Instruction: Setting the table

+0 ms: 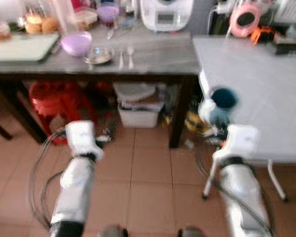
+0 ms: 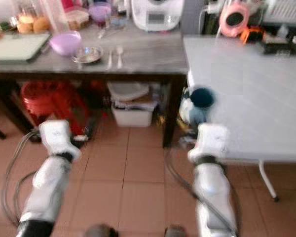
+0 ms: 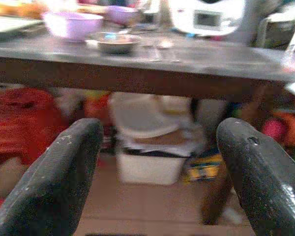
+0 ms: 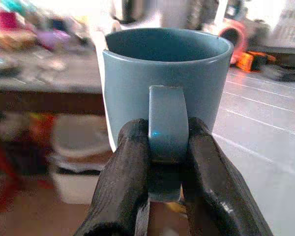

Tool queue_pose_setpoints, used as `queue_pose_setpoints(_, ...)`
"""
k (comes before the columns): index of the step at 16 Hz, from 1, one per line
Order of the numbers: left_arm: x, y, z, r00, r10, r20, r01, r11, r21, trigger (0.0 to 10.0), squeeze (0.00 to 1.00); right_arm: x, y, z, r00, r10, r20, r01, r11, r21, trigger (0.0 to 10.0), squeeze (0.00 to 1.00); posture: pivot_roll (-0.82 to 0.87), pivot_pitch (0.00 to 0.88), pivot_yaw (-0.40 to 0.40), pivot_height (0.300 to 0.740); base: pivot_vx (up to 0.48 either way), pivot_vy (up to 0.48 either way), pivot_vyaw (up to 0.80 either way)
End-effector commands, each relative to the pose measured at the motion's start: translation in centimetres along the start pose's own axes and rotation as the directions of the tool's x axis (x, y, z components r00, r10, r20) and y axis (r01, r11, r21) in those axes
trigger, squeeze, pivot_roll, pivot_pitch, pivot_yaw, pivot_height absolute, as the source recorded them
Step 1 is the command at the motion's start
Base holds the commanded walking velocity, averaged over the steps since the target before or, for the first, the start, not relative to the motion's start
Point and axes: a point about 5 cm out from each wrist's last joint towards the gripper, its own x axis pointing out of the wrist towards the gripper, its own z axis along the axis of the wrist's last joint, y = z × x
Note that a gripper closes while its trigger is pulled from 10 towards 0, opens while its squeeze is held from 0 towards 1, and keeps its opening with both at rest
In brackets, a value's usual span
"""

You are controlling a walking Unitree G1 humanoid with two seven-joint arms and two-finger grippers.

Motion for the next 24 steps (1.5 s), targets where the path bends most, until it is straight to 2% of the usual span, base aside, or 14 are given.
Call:
queue_pose_setpoints(1,-0.2,-0.4,0.4,1.000,-0.008,0.016,0.008,1.000,0.002,10.0,0.00,-0.3,-1.2,0.3,0.999,-0.037,0.013,0.037,0.999,-0.008,10.0,0.00,-0.03,0.000,0.050,0.740,0.000,0.000,0.00)
queue_pose_setpoints(3,-0.7,-0.2,0.3,1.000,0.006,0.008,-0.006,1.000,0.022,10.0,0.00,-1.0,-0.8,0.0,1.000,0.015,-0.006,-0.015,0.999,-0.032,10.0,0.00,-0.03,0.000,0.046,0.740,0.000,0.000,0.00)
queue_pose_setpoints(6,-0.7,-0.6,0.5,0.998,-0.052,0.029,0.052,0.999,0.002,10.0,0.00,-0.9,-0.5,0.5,0.998,0.060,0.014,-0.059,0.996,-0.064,10.0,0.00,-0.04,0.000,0.042,0.740,0.000,0.000,0.00)
queue_pose_setpoints(9,-0.8,-1.1,0.5,0.998,-0.061,0.030,0.062,0.998,-0.016,10.0,0.00,-0.7,-1.0,0.6,0.999,0.044,0.010,-0.043,0.996,-0.073,10.0,0.00,-0.04,0.000,0.038,0.740,0.459,0.000,0.52)
queue_pose_setpoints(11,-0.6,-1.5,0.6,0.997,-0.074,0.036,0.075,0.997,-0.017,10.0,0.00,-0.5,-0.6,0.5,0.999,0.051,0.004,-0.051,0.997,-0.062,10.0,0.00,-0.04,0.000,0.039,0.740,0.469,0.000,0.58)
queue_pose_setpoints(21,-0.1,-2.1,0.8,0.995,-0.088,0.044,0.089,0.996,-0.023,10.0,0.00,0.3,-0.5,0.8,0.997,0.077,0.014,-0.076,0.994,-0.081,10.0,0.00,-0.05,0.000,0.037,0.740,0.468,0.000,0.00)
queue_pose_setpoints(24,0.1,-2.3,0.9,0.994,-0.097,0.050,0.098,0.995,-0.020,10.0,0.00,0.6,-0.3,0.8,0.997,0.079,0.017,-0.078,0.994,-0.083,10.0,0.00,-0.05,0.000,0.039,0.740,0.467,0.000,0.59)
